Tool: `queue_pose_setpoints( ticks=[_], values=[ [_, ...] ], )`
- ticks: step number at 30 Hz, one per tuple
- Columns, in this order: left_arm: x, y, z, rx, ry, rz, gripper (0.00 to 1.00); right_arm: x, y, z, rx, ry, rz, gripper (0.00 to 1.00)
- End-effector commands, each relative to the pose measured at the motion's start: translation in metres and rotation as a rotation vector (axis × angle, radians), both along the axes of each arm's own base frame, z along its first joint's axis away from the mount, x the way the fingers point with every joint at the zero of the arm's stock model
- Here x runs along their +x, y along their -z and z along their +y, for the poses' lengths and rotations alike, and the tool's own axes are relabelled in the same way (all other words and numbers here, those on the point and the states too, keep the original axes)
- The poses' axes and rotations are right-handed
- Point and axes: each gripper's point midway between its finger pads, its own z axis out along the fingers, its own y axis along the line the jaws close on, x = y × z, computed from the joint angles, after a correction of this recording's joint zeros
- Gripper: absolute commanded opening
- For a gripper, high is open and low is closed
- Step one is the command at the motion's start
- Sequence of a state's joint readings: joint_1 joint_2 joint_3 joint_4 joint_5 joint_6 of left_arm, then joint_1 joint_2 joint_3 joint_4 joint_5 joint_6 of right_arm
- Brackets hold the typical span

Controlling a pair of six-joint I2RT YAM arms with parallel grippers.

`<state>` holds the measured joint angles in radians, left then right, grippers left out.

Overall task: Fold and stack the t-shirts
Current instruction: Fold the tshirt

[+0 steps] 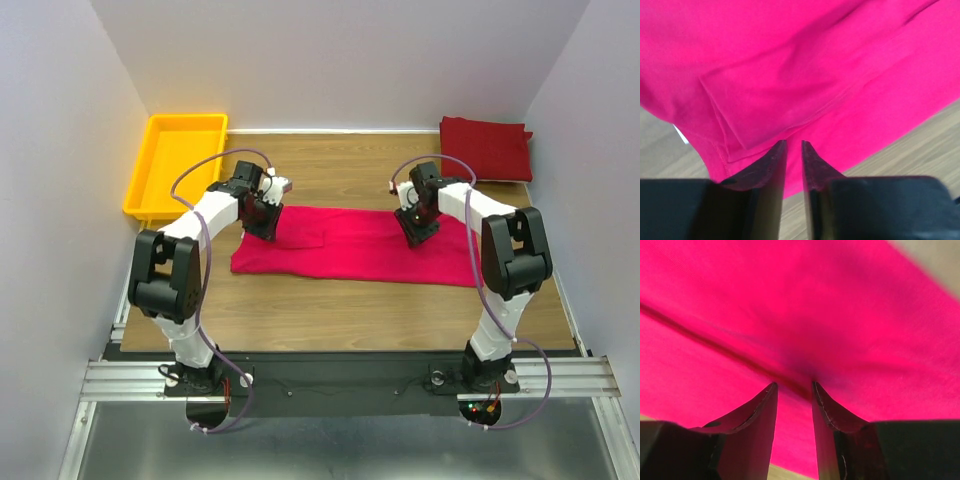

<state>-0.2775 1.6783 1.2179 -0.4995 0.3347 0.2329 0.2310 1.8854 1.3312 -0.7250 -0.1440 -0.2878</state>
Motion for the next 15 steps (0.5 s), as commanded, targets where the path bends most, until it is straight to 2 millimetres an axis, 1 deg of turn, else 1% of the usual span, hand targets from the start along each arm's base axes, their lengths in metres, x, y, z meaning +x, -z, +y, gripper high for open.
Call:
queue_pose_setpoints(
  ticks=[1,3,5,6,7,8,9,10,11,12,13,14,15],
  values=[
    [-0.002,0.026,0.02,0.105,-0.005,0.063,0.27,-0.012,0.015,-0.026,-0.15,-0.062,0.041,0.38],
    [0.003,0.033,0.022,0.126,-0.005,0.07,0.26,-0.02,0.022,-0.026,-0.144,-0.073,0.07,0.38],
    [0.008,0.046,0.025,0.158,-0.008,0.09,0.24,-0.035,0.032,-0.023,-0.122,-0.081,0.132,0.38],
    [0.013,0.048,0.025,0.164,-0.003,0.087,0.24,-0.041,0.036,-0.022,-0.111,-0.087,0.16,0.38],
    [0.016,0.06,0.026,0.18,-0.001,0.112,0.24,-0.049,0.04,-0.02,-0.1,-0.094,0.19,0.38],
    [0.022,0.065,0.03,0.206,-0.01,0.114,0.24,-0.06,0.044,-0.014,-0.066,-0.103,0.236,0.37],
    [0.038,0.062,0.028,0.212,-0.01,0.085,0.23,-0.065,0.046,-0.011,-0.05,-0.101,0.259,0.37],
    [0.046,0.065,0.029,0.225,0.001,0.083,0.23,-0.071,0.048,-0.005,-0.036,-0.114,0.279,0.37],
    [0.054,0.082,0.034,0.249,-0.001,0.111,0.22,-0.079,0.05,0.002,-0.009,-0.123,0.311,0.37],
    [0.082,0.071,0.03,0.244,-0.006,0.053,0.22,-0.083,0.05,0.009,0.006,-0.133,0.319,0.37],
    [0.094,0.069,0.03,0.247,-0.011,0.044,0.22,-0.089,0.05,0.021,0.021,-0.149,0.333,0.37],
    [0.124,0.064,0.024,0.249,-0.002,0.008,0.22,-0.101,0.047,0.044,0.067,-0.177,0.353,0.37],
    [0.146,0.058,0.02,0.244,-0.002,-0.036,0.22,-0.103,0.043,0.051,0.104,-0.165,0.362,0.37]
  ],
)
